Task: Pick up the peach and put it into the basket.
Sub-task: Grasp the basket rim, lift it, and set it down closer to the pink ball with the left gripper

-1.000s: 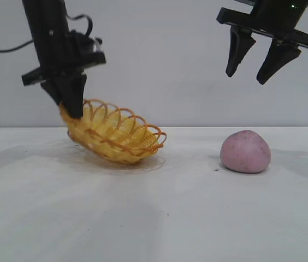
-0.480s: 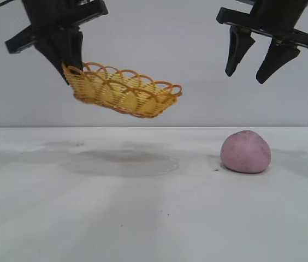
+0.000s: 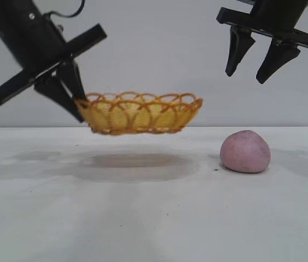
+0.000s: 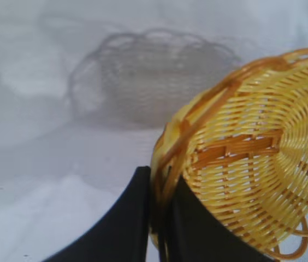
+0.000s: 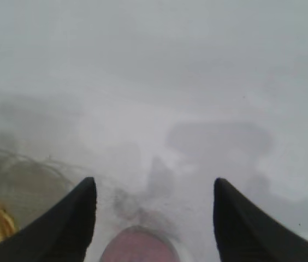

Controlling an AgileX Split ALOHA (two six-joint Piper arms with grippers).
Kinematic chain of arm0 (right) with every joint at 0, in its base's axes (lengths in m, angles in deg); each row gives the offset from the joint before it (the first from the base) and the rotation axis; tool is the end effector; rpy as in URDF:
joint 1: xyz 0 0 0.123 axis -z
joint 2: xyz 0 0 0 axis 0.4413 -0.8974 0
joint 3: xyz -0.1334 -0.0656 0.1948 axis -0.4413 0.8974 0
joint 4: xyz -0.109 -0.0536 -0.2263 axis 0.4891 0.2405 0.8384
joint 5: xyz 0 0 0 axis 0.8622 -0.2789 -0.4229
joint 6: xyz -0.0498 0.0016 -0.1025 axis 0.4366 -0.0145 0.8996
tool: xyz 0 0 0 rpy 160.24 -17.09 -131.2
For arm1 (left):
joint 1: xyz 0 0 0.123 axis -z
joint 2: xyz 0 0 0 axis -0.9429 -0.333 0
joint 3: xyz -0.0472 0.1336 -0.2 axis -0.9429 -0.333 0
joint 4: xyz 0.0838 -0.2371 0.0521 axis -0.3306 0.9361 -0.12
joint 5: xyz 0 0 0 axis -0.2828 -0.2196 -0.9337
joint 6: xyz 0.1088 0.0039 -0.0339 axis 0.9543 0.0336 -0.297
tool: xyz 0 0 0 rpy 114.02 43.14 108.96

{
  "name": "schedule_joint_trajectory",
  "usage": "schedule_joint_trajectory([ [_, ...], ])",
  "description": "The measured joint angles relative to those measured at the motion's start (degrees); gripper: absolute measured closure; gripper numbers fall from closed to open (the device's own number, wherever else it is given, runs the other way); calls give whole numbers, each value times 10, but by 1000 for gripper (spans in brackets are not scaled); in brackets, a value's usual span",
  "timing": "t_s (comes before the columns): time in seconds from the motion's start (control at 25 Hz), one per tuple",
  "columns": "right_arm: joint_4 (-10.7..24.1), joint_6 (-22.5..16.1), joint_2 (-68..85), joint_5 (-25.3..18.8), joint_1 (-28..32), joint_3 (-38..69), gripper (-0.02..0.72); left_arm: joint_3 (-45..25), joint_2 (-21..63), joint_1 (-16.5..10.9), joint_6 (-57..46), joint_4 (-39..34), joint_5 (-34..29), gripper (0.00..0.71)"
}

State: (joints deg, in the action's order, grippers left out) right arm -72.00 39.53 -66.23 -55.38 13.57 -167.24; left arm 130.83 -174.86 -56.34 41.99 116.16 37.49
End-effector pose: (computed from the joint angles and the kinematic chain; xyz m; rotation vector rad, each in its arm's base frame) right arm 0.4030 0.1173 0.1654 -0.2627 2.6190 0.4114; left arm 0.3580 -0.1429 0.1045 -0.2660 2.7987 -0.8393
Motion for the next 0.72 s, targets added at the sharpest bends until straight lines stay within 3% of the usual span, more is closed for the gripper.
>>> schedule_joint_trajectory([
  [0.28,-2,0,0,0,0,0,257,-2,-35,0,46,59,13,710],
  [0.6,-2,0,0,1,0,0,257,-2,-42,17,57,63,28,710],
  [0.64,-2,0,0,1,0,0,257,-2,-42,18,57,65,28,644],
  [0.72,-2,0,0,1,0,0,257,-2,-42,18,57,66,30,644],
])
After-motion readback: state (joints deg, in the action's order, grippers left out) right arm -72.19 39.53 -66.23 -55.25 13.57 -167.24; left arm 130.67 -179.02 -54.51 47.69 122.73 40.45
